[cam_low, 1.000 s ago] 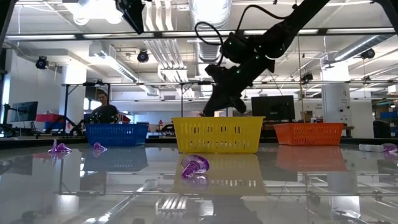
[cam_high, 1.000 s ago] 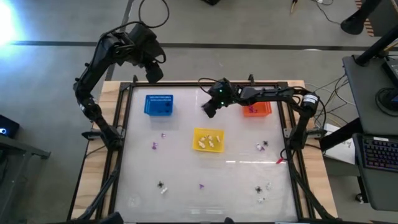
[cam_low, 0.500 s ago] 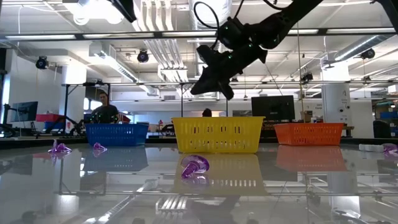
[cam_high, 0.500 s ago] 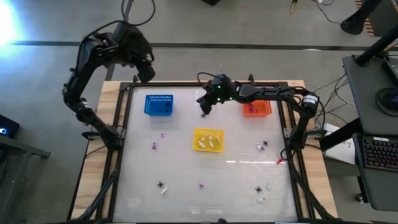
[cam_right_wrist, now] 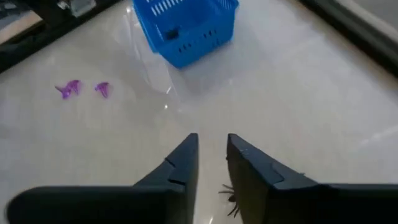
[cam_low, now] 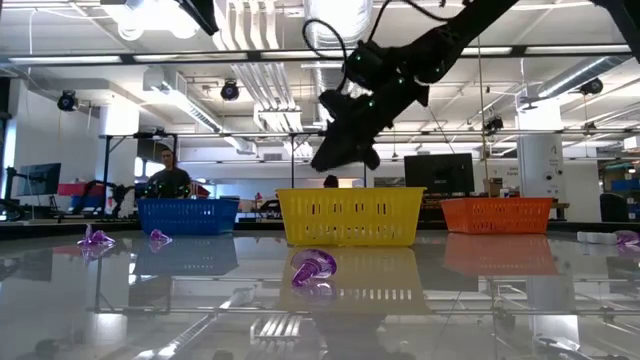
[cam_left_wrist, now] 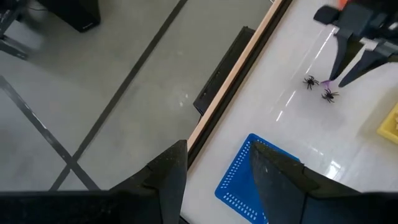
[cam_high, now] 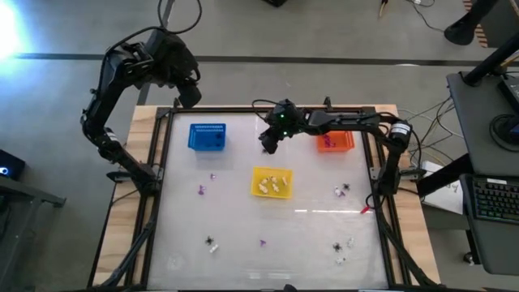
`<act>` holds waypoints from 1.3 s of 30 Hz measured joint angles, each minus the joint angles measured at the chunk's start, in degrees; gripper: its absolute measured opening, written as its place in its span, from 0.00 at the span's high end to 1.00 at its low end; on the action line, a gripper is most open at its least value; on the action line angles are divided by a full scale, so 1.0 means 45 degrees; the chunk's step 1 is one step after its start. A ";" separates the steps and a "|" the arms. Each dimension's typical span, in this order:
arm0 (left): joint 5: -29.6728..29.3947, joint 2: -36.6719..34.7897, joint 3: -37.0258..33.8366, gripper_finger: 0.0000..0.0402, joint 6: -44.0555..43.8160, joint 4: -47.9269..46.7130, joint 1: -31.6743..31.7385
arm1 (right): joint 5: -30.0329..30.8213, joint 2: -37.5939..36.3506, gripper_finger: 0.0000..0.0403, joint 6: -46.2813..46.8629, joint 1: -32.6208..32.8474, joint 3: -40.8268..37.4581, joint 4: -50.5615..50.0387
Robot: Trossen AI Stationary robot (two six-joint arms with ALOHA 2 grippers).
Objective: Sort Halloween decoration
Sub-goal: Put the black spider toy into the blue bin
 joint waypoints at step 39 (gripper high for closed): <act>0.0046 0.0025 0.0000 0.61 0.0866 0.0002 0.0010 | 0.0668 0.3735 0.68 0.1653 0.0282 0.2744 -0.3913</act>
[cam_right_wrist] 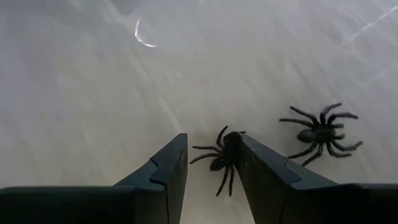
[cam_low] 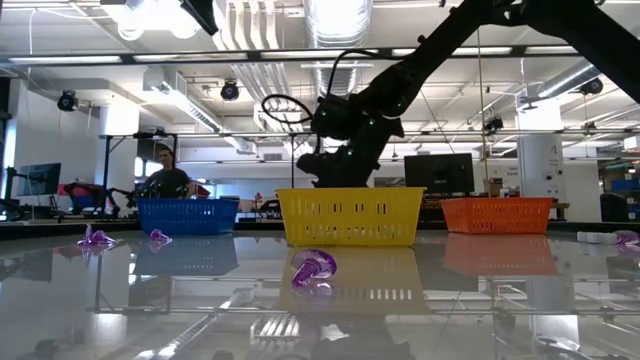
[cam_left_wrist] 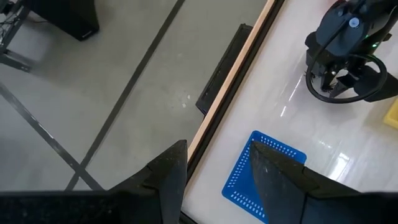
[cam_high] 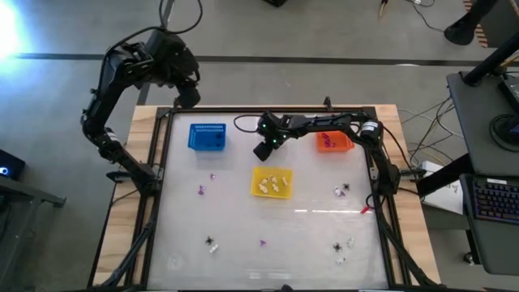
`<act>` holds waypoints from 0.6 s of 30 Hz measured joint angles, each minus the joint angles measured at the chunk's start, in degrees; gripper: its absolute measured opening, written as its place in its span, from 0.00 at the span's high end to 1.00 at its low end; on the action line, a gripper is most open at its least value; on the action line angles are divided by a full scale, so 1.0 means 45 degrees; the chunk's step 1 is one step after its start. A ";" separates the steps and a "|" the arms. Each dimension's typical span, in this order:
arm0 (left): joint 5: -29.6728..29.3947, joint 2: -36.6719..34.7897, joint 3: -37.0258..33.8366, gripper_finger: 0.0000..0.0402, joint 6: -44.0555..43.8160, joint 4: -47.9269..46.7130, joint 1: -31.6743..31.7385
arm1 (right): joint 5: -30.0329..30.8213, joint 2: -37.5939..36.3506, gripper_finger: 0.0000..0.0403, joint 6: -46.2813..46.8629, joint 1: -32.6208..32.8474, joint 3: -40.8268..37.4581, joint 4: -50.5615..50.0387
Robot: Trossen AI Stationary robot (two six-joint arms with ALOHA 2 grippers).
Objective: Sort Halloween decoration
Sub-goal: Put the black spider toy into the blue bin
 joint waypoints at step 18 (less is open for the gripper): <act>0.0121 0.0248 0.0000 0.61 0.0000 -0.0002 0.0000 | 0.0388 -0.0155 0.68 -0.0532 -0.0063 0.0379 -0.1210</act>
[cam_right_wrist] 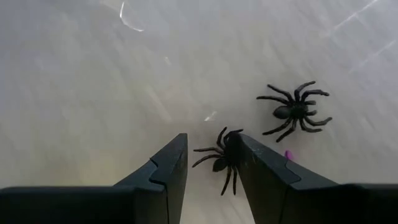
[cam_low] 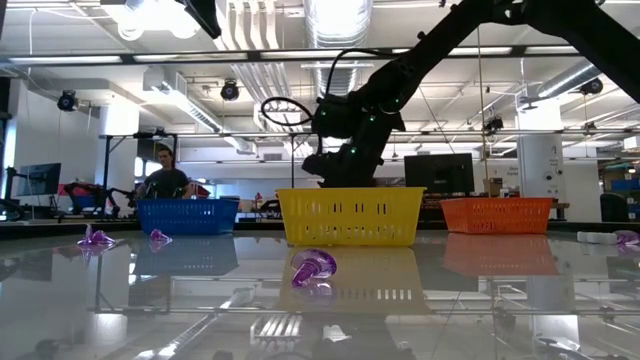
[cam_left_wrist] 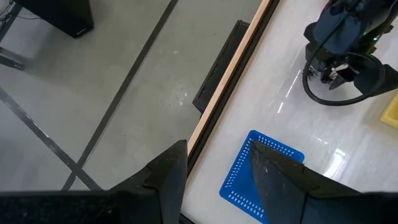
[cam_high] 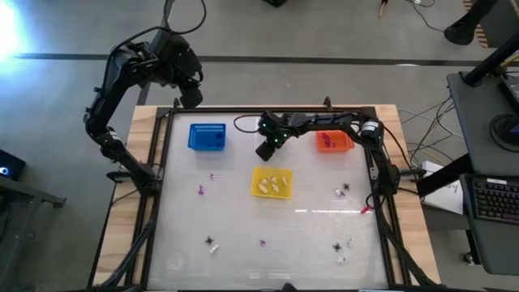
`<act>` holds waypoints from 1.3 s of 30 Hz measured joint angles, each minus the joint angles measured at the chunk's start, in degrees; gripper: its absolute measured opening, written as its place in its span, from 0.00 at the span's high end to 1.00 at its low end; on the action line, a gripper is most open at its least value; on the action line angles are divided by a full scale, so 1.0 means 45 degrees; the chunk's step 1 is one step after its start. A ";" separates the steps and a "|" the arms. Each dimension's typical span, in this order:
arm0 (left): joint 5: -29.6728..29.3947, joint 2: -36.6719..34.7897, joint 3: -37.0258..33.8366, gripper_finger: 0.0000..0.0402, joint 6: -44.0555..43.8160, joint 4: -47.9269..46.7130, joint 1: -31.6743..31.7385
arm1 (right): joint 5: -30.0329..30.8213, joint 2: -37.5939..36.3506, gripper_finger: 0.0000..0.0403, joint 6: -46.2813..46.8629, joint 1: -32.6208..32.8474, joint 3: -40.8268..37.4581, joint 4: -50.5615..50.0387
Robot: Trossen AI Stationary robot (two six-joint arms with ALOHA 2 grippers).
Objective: Sort Halloween decoration
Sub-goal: Put the black spider toy into the blue bin
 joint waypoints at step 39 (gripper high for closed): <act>-0.0022 -0.0010 0.0000 0.61 -0.0005 0.0000 0.0000 | 0.0353 0.0620 0.98 -0.0265 -0.0027 0.2755 -0.2036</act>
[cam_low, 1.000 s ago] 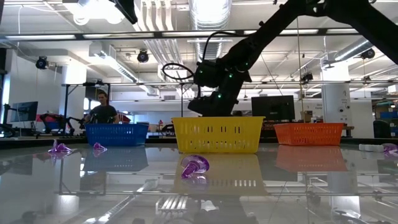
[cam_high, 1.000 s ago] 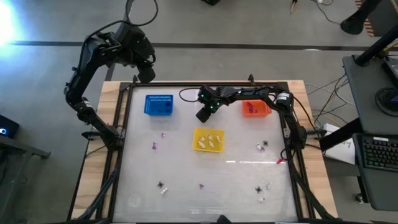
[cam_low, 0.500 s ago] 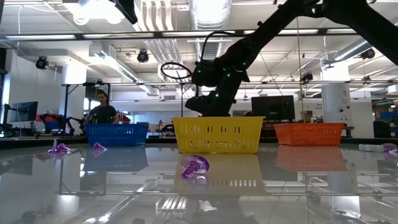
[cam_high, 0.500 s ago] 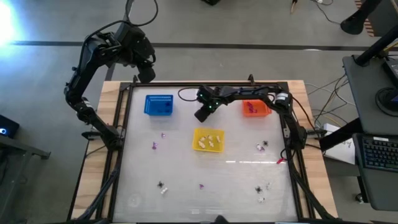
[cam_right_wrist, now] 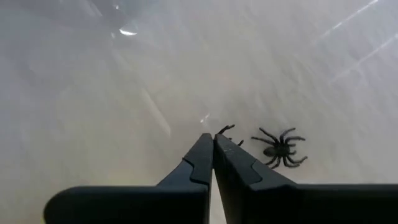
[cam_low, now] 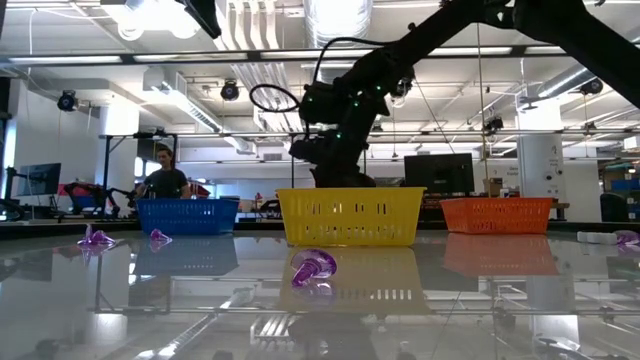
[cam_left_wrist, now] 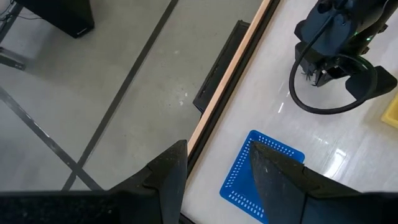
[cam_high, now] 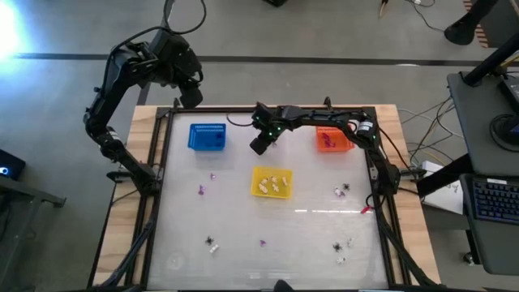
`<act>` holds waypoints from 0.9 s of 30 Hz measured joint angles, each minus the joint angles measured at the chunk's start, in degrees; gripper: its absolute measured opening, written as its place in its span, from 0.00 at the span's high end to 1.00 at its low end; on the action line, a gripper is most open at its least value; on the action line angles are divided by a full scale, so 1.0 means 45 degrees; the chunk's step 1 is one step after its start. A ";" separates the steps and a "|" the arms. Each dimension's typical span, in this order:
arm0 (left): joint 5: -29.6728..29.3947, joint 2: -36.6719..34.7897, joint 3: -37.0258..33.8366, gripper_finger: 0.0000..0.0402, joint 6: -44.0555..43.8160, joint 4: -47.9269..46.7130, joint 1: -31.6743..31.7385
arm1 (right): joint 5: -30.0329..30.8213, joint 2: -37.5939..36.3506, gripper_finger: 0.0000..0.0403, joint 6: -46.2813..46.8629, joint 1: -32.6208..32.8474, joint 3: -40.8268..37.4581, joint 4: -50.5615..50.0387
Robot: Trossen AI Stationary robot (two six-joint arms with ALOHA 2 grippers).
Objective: Sort Halloween decoration
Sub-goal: Put the black spider toy into the blue bin
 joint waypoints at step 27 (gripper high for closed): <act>-0.0010 -0.0083 0.0000 0.61 0.0005 0.0000 0.0015 | -0.0779 0.0236 0.98 0.1093 0.0451 0.2439 0.2903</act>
